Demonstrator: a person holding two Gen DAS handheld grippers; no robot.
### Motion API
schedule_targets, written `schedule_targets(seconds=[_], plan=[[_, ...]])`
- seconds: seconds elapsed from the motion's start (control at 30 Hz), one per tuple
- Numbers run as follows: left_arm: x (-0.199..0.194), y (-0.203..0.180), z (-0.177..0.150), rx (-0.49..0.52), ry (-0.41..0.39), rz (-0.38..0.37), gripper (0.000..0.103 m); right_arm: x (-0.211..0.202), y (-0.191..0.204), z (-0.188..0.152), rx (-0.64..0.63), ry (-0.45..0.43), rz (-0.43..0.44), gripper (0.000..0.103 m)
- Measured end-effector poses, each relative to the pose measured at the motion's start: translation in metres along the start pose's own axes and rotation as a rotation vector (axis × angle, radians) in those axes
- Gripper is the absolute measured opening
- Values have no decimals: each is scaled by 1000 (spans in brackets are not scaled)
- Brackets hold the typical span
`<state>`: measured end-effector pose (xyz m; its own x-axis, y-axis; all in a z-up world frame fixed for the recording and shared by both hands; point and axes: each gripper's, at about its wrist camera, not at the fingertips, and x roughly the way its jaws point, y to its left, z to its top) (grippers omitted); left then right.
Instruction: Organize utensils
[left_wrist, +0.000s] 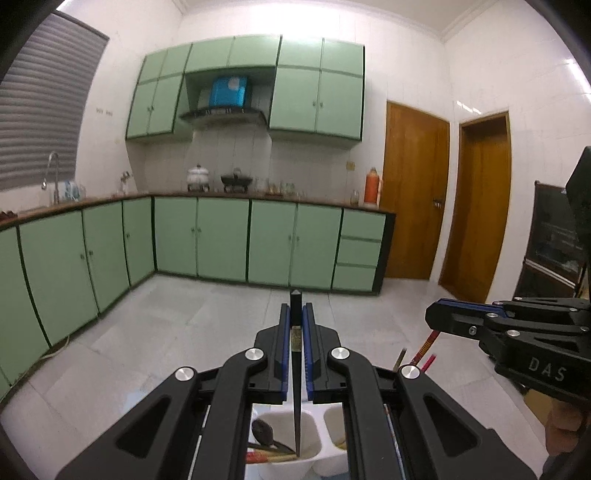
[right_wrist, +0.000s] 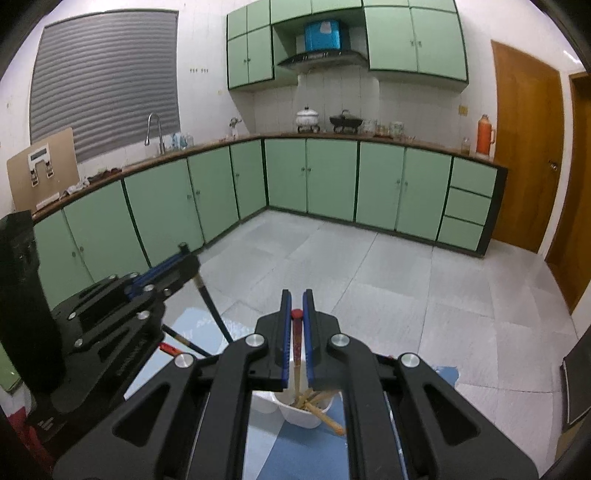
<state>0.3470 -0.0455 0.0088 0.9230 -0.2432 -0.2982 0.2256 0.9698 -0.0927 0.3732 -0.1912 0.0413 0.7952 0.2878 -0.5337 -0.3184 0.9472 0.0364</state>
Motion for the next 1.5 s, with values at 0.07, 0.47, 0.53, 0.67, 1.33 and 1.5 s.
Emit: schedule_targets(seconds=[0.07,0.47,0.53,0.67,1.33,1.5], plan=[[5,3,-5,-2,21,0,7,5,0,-5,11,5,8,8],[-33,9,1,9,-26,22,28,-39,-12,-17,57,-81,-51,29],[-46,9,1,5,-32,20,40,-54,-16,-22,68,-109,-65,40],[-74,6,-1,5,-40,32,63,-86,-18,-41,99,-156,-87,67],[-185,-6,-58,-3,86,40,97,-164,36,-140,87,-121,-70,98],[-205,-12,-65,11,83,37,97,-176,45,-145,97,-119,-49,98]])
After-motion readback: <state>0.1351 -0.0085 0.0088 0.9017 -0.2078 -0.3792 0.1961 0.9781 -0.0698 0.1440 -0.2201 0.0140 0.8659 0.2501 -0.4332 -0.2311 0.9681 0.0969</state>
